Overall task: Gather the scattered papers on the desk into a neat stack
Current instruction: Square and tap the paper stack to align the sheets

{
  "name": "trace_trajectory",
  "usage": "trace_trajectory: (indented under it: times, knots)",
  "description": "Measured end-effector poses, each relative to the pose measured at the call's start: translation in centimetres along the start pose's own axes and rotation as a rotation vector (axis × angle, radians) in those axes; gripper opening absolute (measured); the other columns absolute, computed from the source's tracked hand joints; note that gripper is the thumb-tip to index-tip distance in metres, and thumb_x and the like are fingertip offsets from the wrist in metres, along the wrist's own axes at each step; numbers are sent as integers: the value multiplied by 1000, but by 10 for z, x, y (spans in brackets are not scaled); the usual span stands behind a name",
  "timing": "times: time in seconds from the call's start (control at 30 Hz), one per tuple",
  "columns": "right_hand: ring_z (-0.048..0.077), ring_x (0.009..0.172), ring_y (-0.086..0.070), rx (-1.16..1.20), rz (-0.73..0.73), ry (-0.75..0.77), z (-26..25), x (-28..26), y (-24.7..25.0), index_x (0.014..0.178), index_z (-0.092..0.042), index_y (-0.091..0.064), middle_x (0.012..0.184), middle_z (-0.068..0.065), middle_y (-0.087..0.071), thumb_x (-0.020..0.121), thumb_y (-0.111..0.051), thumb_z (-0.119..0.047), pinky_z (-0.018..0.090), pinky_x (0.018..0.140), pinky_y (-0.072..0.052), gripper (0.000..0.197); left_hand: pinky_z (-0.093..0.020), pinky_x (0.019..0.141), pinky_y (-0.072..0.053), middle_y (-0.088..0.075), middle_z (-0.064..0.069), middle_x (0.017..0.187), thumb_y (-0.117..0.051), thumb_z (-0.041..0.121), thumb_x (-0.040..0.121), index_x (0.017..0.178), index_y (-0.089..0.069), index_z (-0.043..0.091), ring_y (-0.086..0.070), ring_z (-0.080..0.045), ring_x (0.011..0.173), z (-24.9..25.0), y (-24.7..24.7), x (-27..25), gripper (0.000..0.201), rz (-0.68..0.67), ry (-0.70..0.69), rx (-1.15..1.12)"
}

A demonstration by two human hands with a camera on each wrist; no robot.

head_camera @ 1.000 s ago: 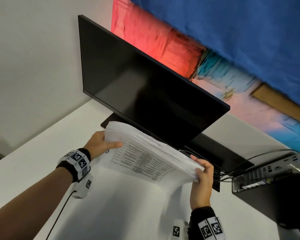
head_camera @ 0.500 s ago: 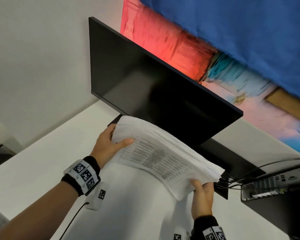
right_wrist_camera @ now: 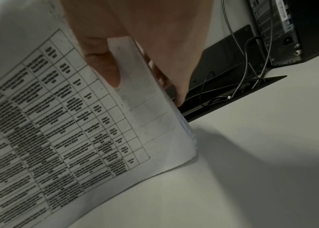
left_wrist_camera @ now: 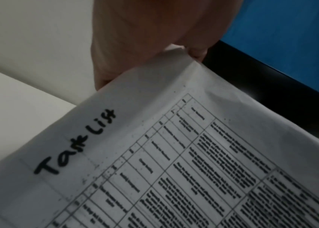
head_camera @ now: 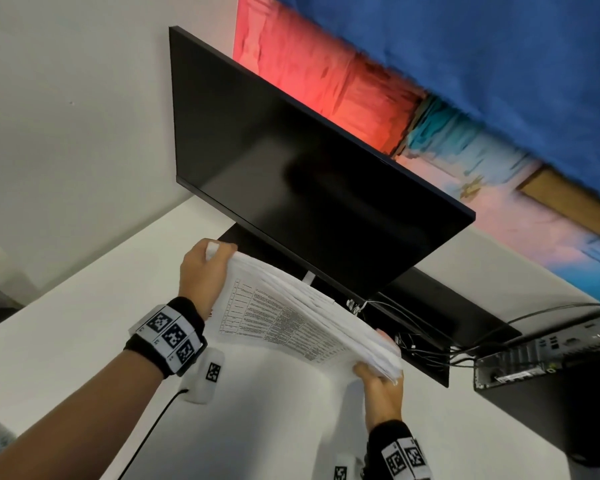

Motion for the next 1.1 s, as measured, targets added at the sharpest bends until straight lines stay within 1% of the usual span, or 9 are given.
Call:
trace_trajectory:
  times: [0.13, 0.27, 0.43, 0.53, 0.67, 0.73, 0.83, 0.93, 1.1]
  knots:
    - [16, 125, -59, 59, -9, 84, -17, -6, 0, 147, -29, -43, 136, 2, -61, 79, -73, 14, 20, 90, -47, 85, -31, 74, -49, -72, -8, 100, -59, 44, 89, 105, -63, 8, -66, -21, 84, -2, -2, 1, 40, -29, 22, -92]
    - [10, 125, -60, 151, 35, 176, -38, -19, -1, 146, -34, -42, 138, -6, -61, 68, -87, -28, 24, 96, -47, 91, -34, 70, -50, -69, -6, 83, -57, 42, 91, 98, -64, 3, -64, -22, 74, -5, -7, -3, 41, -102, 19, -28]
    - [26, 119, -64, 268, 189, 112, -48, -16, 0, 102, -31, -69, 119, 0, -74, 87, -66, -50, 47, 106, -47, 24, -32, 70, -49, -66, -3, 81, -57, 37, 93, 90, -66, 7, -61, -20, 73, -1, -9, -6, 32, -97, 6, -74]
    - [26, 121, -62, 247, 244, 77, -42, -9, 2, 92, -32, -70, 119, 1, -74, 84, -66, -39, 54, 112, -41, 12, -33, 73, -53, -74, -1, 91, -63, 43, 89, 96, -70, 18, -69, -20, 82, -3, -14, -10, 27, -150, -6, -73]
    - [22, 129, -55, 246, 203, 110, -43, -7, 7, 112, -41, -65, 131, -4, -65, 91, -58, -40, 50, 115, -37, 22, -35, 81, -57, -76, 0, 105, -83, 34, 76, 115, -67, 23, -73, -15, 94, -12, -11, -6, 43, -196, -27, -2]
    - [17, 130, -55, 220, 81, 130, -43, -6, 5, 124, -43, -54, 134, -7, -63, 88, -65, -47, 36, 107, -46, 39, -37, 83, -58, -77, -1, 106, -90, 24, 68, 117, -67, 24, -74, -15, 95, -29, -11, -2, 54, -264, 18, 42]
    - [15, 118, -63, 26, -56, 65, -25, 1, -3, 137, -26, -46, 125, -2, -65, 80, -82, -11, 20, 82, -57, 69, -47, 85, -61, -81, -3, 100, -91, 20, 67, 111, -72, 17, -78, -22, 91, -51, -16, -3, 48, -345, 121, 62]
    - [31, 105, -66, -23, 51, -35, -15, 10, 5, 102, -12, -60, 99, 4, -69, 85, -72, 3, 24, 71, -53, 26, -37, 71, -64, -82, 2, 83, -83, 10, 76, 99, -74, 11, -79, -17, 80, -44, -24, -9, 25, -335, 113, 30]
    - [34, 117, -63, 126, 159, -4, -13, 19, 33, 124, -3, -65, 120, 16, -70, 87, -62, 8, 45, 105, -47, 39, -22, 69, -60, -80, -3, 93, -86, 1, 70, 100, -73, 10, -77, -14, 86, -11, -21, -11, 34, -365, -74, -67]
Point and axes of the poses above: each hand's wrist, its own x-axis towards the middle knuckle, its own y-axis out of the back of the hand, z = x × y, the point moved 9 cm from there along x, towards the middle knuckle
